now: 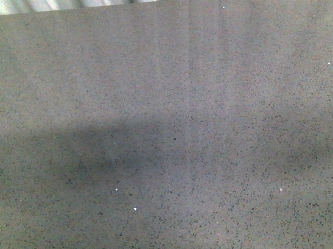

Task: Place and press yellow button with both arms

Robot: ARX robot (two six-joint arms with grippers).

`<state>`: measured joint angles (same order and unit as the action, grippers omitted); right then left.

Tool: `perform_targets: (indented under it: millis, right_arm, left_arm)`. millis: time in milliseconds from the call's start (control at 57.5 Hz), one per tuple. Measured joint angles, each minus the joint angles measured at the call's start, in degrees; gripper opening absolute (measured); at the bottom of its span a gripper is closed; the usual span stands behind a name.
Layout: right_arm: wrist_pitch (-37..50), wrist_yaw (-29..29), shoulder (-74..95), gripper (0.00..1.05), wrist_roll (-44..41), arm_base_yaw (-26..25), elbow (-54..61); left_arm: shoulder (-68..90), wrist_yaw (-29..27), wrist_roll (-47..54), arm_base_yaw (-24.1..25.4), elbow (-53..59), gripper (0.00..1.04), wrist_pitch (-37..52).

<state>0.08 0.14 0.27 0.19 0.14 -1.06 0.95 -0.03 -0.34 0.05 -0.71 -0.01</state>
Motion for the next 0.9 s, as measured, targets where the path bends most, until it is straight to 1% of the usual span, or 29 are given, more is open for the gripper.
perform_targets:
  millis: [313,330,348,365,382,417,469,504,573,626,678,747,799,869,904]
  right_arm:
    - [0.0,0.0,0.0,0.96,0.0,0.0,0.0]
    - [0.0,0.0,0.0,0.96,0.0,0.0,0.0]
    - [0.0,0.0,0.0,0.96,0.0,0.0,0.0]
    - [0.0,0.0,0.0,0.96,0.0,0.0,0.0]
    - [0.0,0.0,0.0,0.96,0.0,0.0,0.0]
    - [0.0,-0.2,0.0,0.96,0.0,0.0,0.0]
    - [0.0,-0.1,0.0,0.96,0.0,0.0,0.0]
    - [0.0,-0.2,0.0,0.96,0.0,0.0,0.0]
    - [0.0,-0.1,0.0,0.96,0.0,0.0,0.0]
    - [0.0,0.0,0.0,0.96,0.0,0.0,0.0]
    - [0.0,-0.1,0.0,0.96,0.0,0.0,0.0]
    - [0.0,-0.1,0.0,0.96,0.0,0.0,0.0]
    - [0.0,0.0,0.0,0.96,0.0,0.0,0.0]
    - [0.0,-0.1,0.0,0.96,0.0,0.0,0.0]
    - [0.0,0.0,0.0,0.96,0.0,0.0,0.0]
  left_arm:
    - [0.0,0.1,0.0,0.0,0.0,0.96,0.0]
    - [0.9,1.7,-0.1,0.6,-0.4,0.96,-1.4]
    - [2.6,8.0,-0.3,2.1,-2.1,0.96,-5.7]
    - [5.0,12.0,-0.3,3.0,-3.9,0.96,-9.5]
    - [5.9,13.1,-0.3,3.1,-4.4,0.96,-10.5]
    - [12.4,18.8,-0.2,3.4,-7.9,0.96,-15.3]
    - [18.2,20.4,-0.1,2.3,-10.1,0.96,-15.6]
    - [22.9,20.2,-0.1,1.3,-11.6,0.96,-13.7]
    - [28.8,19.3,0.0,1.2,-13.4,0.96,-9.1]
    - [32.8,18.1,0.4,1.9,-14.4,0.96,-5.4]
    - [38.4,17.7,1.0,3.9,-15.4,0.96,0.0]
    - [46.9,15.8,2.5,7.7,-16.9,0.96,7.9]
    - [52.2,14.8,3.1,10.5,-18.1,0.96,12.3]
    - [65.5,13.3,4.8,17.4,-21.3,0.96,21.4]
    - [71.0,12.6,5.6,20.2,-22.5,0.96,24.4]
